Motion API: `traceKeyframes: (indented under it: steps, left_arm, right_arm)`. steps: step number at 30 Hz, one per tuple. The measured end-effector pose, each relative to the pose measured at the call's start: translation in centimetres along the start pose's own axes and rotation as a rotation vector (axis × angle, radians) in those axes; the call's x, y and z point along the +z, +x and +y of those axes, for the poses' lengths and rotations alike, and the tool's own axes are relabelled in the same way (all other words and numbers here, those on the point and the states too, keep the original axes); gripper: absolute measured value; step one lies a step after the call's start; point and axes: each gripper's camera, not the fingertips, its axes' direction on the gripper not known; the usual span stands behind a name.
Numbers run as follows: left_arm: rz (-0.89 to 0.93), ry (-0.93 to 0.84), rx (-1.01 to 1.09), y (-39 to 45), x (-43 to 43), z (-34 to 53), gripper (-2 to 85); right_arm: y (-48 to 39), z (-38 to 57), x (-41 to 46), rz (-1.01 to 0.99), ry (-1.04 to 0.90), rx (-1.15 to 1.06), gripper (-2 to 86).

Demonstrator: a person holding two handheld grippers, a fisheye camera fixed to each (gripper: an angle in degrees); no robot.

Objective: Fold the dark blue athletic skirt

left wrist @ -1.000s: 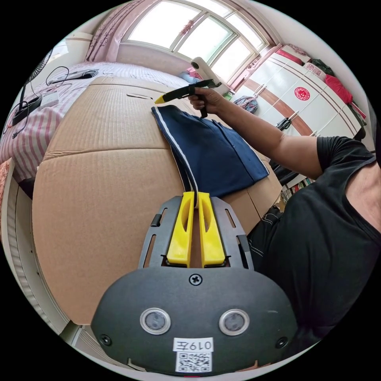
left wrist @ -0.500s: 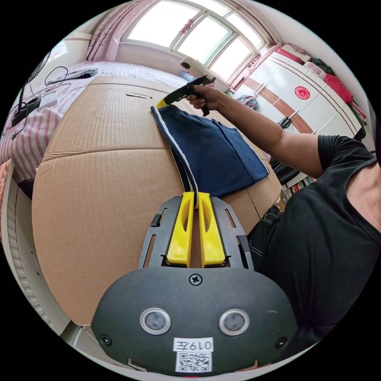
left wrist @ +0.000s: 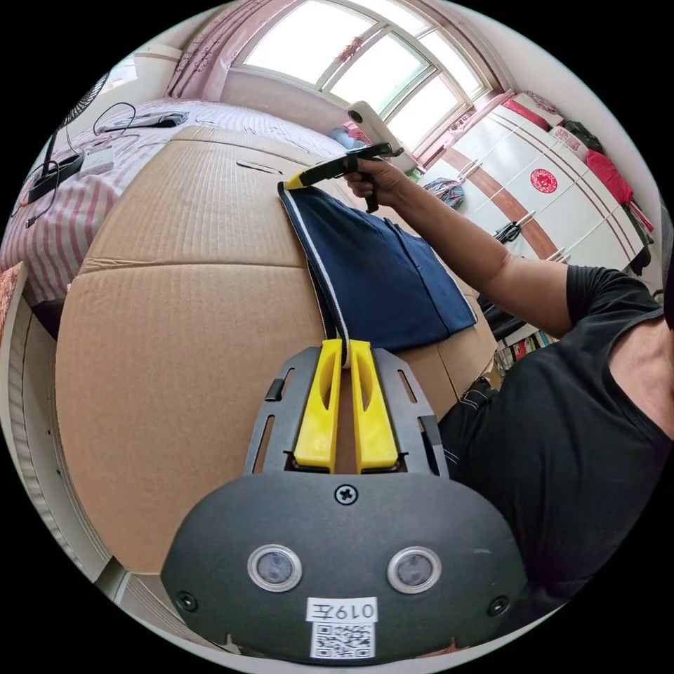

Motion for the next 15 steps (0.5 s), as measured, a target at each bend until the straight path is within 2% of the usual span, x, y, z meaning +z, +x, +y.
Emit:
traceKeyframes:
  steps: [9,15]
  left_arm:
    - [0.038,-0.02,-0.048,-2.0,3.4,1.4,1.5]
    - [-0.001,-0.043,-0.045,-1.4,6.5,2.5,1.5]
  right_arm:
    - [-2.9,3.3,-8.8,-0.027,0.049,0.04,-0.6]
    - [-7.9,5.5,-16.4,0.05,0.069,0.033,-0.1]
